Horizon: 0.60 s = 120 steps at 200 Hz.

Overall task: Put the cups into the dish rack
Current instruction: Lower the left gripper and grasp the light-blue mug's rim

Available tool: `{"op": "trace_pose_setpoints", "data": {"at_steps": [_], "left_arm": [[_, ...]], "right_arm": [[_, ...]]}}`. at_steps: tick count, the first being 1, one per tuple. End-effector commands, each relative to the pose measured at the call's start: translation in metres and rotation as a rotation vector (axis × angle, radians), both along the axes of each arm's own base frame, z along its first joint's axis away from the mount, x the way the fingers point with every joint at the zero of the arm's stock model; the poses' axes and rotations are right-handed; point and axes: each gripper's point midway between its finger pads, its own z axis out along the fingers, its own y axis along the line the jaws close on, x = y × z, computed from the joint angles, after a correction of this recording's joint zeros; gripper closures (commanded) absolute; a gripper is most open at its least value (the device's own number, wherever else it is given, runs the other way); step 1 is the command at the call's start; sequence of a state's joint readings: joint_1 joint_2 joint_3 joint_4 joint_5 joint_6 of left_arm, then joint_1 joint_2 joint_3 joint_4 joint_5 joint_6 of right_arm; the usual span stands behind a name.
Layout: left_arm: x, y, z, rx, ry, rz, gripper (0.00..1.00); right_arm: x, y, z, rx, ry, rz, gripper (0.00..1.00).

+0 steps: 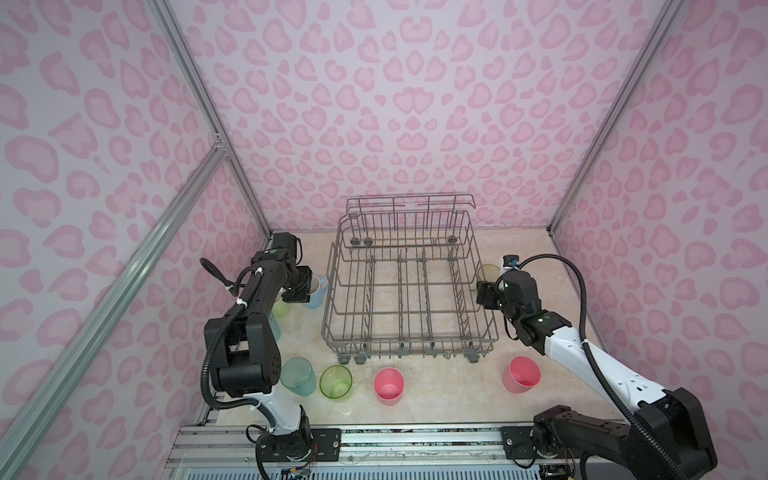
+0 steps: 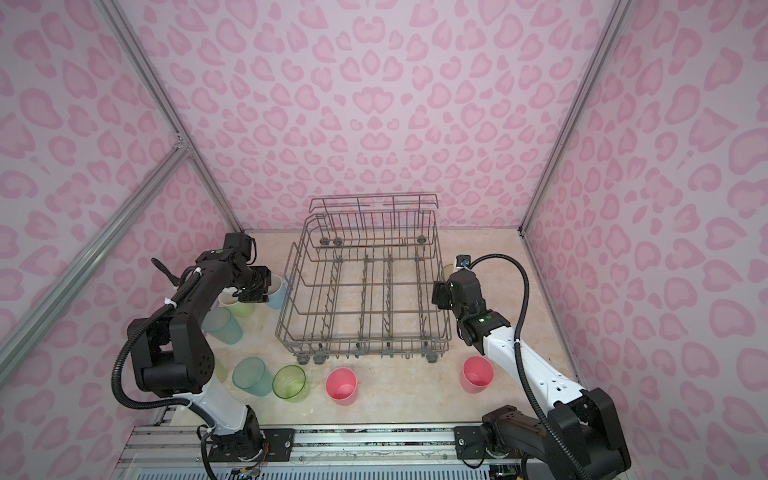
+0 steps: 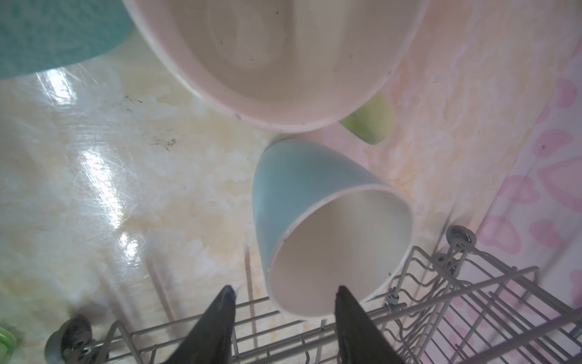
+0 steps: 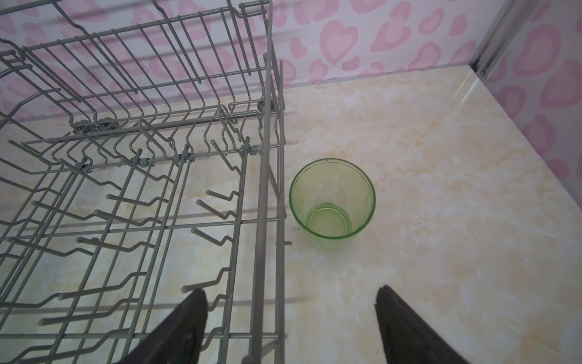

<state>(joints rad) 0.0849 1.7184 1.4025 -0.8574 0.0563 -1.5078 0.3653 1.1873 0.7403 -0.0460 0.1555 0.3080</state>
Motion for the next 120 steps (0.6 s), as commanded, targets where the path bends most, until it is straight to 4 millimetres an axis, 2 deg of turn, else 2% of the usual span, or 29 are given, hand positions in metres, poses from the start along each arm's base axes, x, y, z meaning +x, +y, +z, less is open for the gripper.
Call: {"op": "trace_pose_setpoints", "data": {"at_steps": [1,72,120], "left_arm": [[0.002,0.002,-0.002,-0.001,0.004,0.024,0.47],[0.007,0.002,-0.023,-0.019,0.047,0.031,0.55],[0.010,0.000,-0.032,-0.032,0.064,0.032,0.65]], "right_arm": [[0.001,0.008,0.005,0.000,-0.030,0.038,0.16],[-0.001,0.014,0.006,-0.019,-0.039,0.054,0.16],[-0.001,0.013,0.007,-0.022,-0.044,0.049,0.17]]}}
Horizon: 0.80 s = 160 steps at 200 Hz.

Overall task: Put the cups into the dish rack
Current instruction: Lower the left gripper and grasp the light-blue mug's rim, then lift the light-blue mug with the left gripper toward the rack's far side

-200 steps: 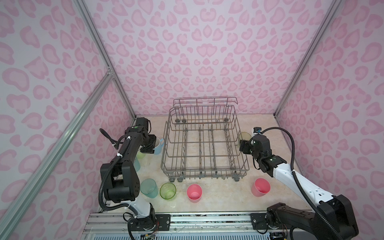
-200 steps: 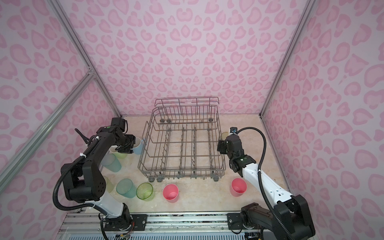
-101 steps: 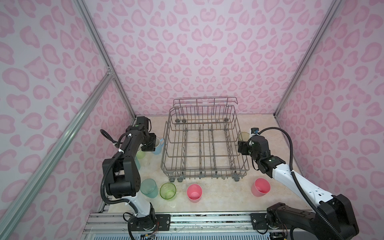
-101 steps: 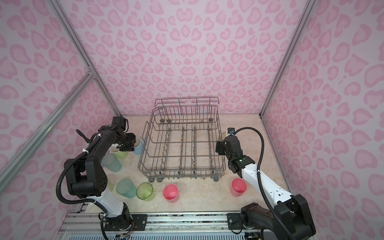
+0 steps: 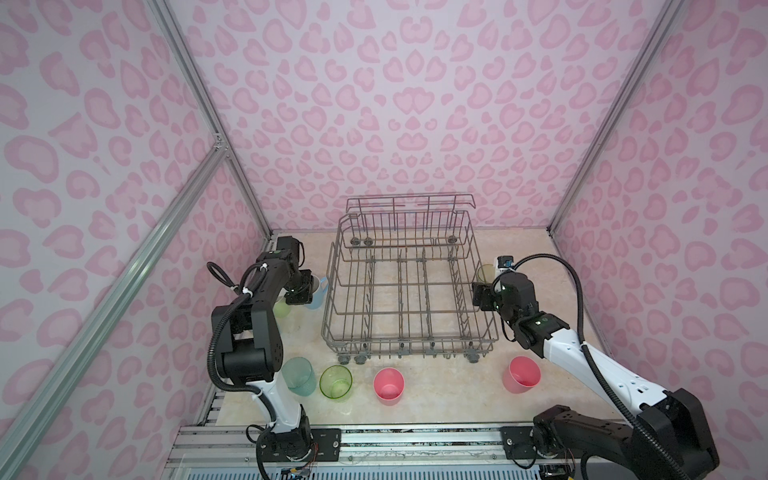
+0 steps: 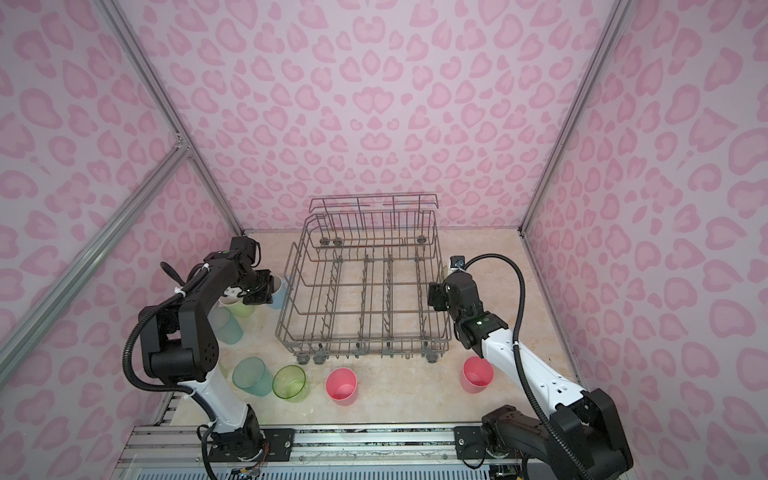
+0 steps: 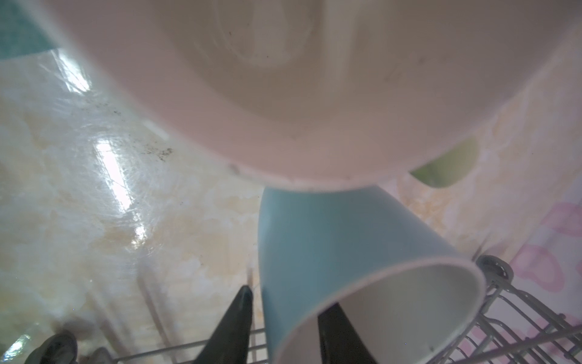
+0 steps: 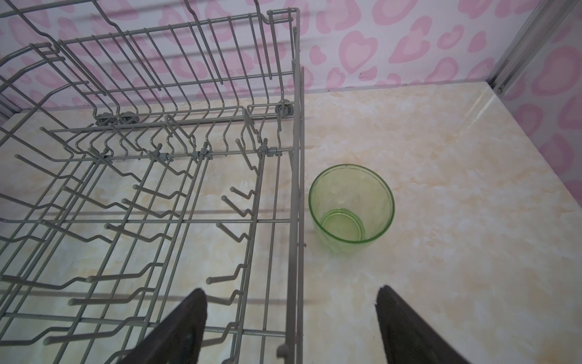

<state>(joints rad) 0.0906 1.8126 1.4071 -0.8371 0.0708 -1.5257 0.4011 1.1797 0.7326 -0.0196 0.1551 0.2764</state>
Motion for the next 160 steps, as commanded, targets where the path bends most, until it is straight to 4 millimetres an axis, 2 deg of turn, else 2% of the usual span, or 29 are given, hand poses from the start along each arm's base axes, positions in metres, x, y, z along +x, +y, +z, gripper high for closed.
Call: {"op": "trace_pose_setpoints", "data": {"at_steps": [1,49,82,109,160], "left_arm": [[0.005,0.000,-0.001,-0.007,-0.004,0.013,0.66],[0.007,0.000,0.004,-0.010,-0.017,0.017,0.87],[0.008,0.002,0.011,-0.004,-0.031,0.025,0.94],[0.009,0.001,0.017,-0.004,-0.045,0.024,0.97],[0.012,0.003,0.031,0.008,-0.080,0.021,0.97]], "right_arm": [[0.001,-0.001,0.003,-0.005,-0.018,-0.005,0.17],[0.001,-0.001,0.003,-0.009,-0.021,-0.009,0.17],[0.001,-0.003,0.004,-0.016,-0.025,-0.012,0.16],[0.000,-0.003,0.004,-0.013,-0.030,-0.015,0.16],[-0.001,-0.003,0.004,-0.007,-0.032,-0.016,0.17]]}}
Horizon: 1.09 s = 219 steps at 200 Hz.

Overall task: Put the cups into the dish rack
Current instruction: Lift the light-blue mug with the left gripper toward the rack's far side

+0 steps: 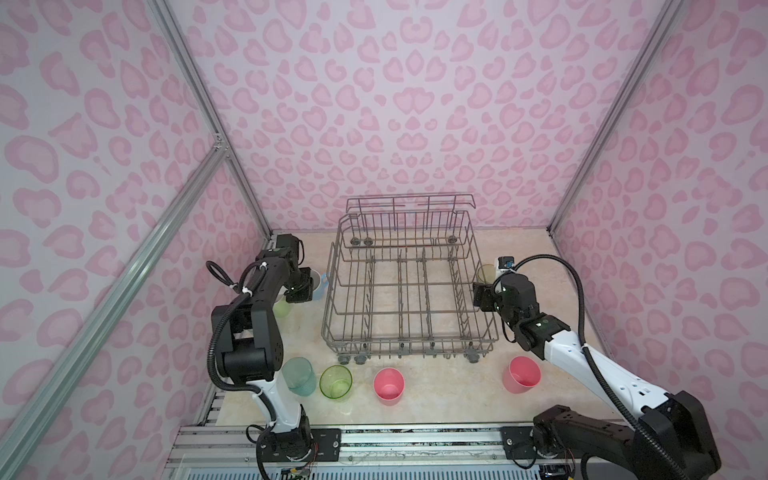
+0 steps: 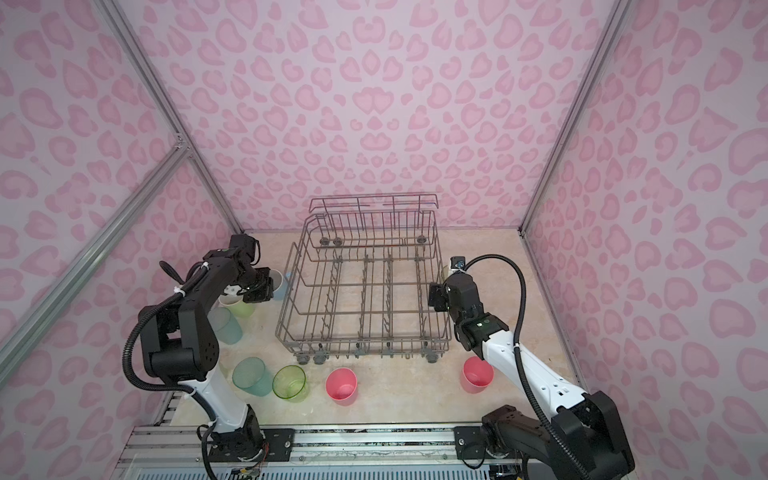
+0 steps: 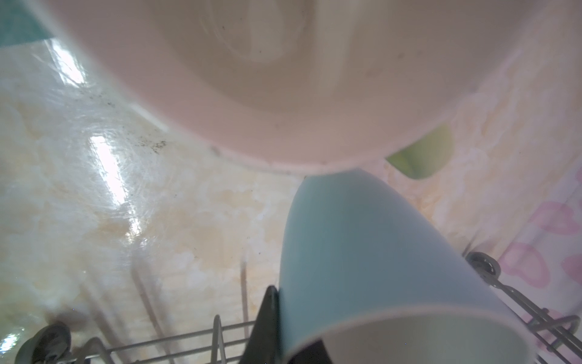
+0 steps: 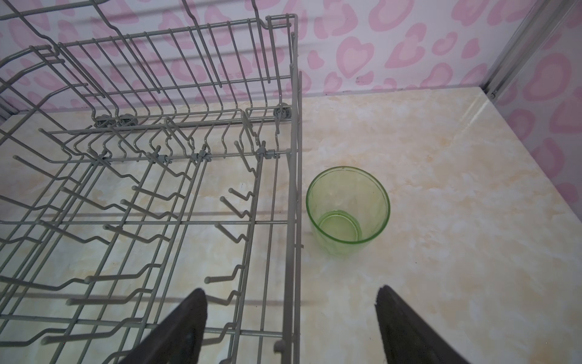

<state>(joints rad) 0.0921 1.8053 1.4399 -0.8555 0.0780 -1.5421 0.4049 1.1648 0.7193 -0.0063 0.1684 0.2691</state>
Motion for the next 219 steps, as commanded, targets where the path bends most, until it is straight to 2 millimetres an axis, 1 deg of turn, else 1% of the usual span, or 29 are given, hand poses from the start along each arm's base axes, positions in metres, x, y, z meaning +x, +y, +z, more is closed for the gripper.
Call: {"op": "trace_pose_setpoints", "data": {"at_steps": [1,53,93,172,200,219], "left_arm": [[0.007,0.003,0.019,0.018,-0.058,0.005,0.97],[0.014,0.004,0.035,0.027,-0.098,-0.001,0.97],[0.020,0.010,0.049,0.050,-0.130,0.004,0.97],[0.037,0.022,0.106,0.144,-0.276,-0.013,0.97],[0.040,0.030,0.133,0.205,-0.354,-0.022,0.97],[0.043,0.031,0.151,0.231,-0.413,-0.041,0.97]], "right_arm": [[0.001,-0.002,0.002,0.000,-0.015,-0.011,0.17],[0.001,-0.002,0.003,-0.001,-0.018,-0.016,0.16],[0.001,-0.002,0.004,-0.002,-0.017,-0.017,0.17],[0.003,-0.002,0.005,0.008,-0.011,-0.027,0.16],[0.003,-0.001,0.008,0.015,-0.014,-0.027,0.16],[0.004,0.001,0.011,0.020,-0.017,-0.025,0.16]]}}
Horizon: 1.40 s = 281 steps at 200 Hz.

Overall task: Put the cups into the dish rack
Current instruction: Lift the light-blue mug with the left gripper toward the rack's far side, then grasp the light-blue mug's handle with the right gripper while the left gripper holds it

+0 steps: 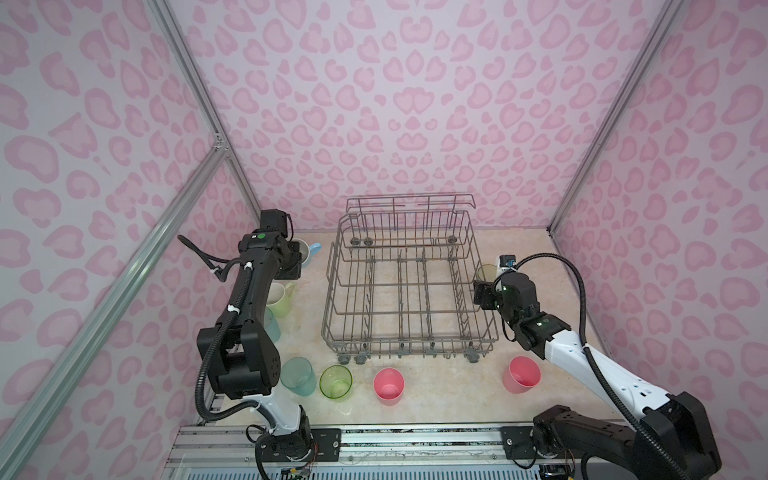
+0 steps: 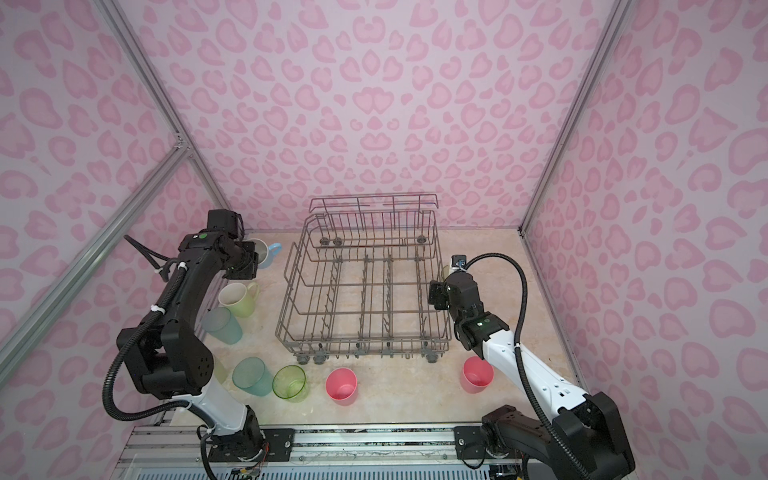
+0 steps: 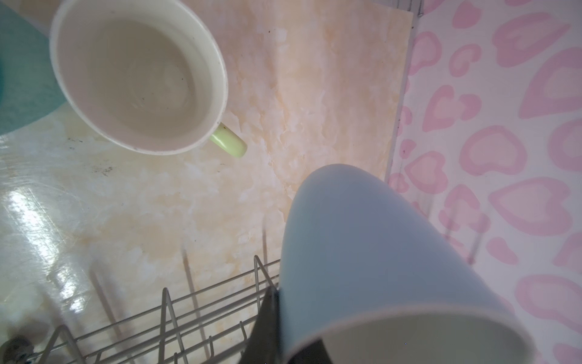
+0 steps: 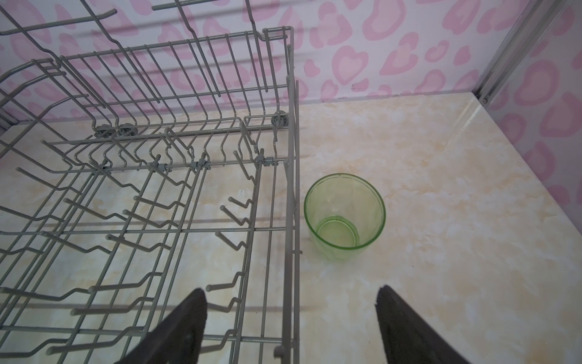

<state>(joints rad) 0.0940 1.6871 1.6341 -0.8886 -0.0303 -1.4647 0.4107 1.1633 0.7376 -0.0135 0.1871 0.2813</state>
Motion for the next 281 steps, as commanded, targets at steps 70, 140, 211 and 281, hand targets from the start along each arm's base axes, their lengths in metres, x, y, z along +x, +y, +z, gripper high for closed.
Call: {"op": "trace_pose_setpoints", "data": {"at_steps": [70,140,211,281], "left_arm": [[0.034,-0.023,0.082,0.061,-0.376,-0.202,0.97],[0.041,-0.077,0.120,0.082,-0.628,-0.448,0.97],[0.030,-0.149,0.134,0.070,-0.890,-0.748,0.97],[0.012,-0.228,0.136,0.110,-1.087,-1.054,0.97]], "right_arm": [[0.002,0.019,0.020,0.086,-0.006,0.022,0.16],[-0.002,0.058,0.040,0.191,0.036,0.113,0.15],[-0.001,0.108,0.081,0.545,0.062,0.214,0.15],[0.002,0.147,0.128,0.937,0.103,0.301,0.18]]}}
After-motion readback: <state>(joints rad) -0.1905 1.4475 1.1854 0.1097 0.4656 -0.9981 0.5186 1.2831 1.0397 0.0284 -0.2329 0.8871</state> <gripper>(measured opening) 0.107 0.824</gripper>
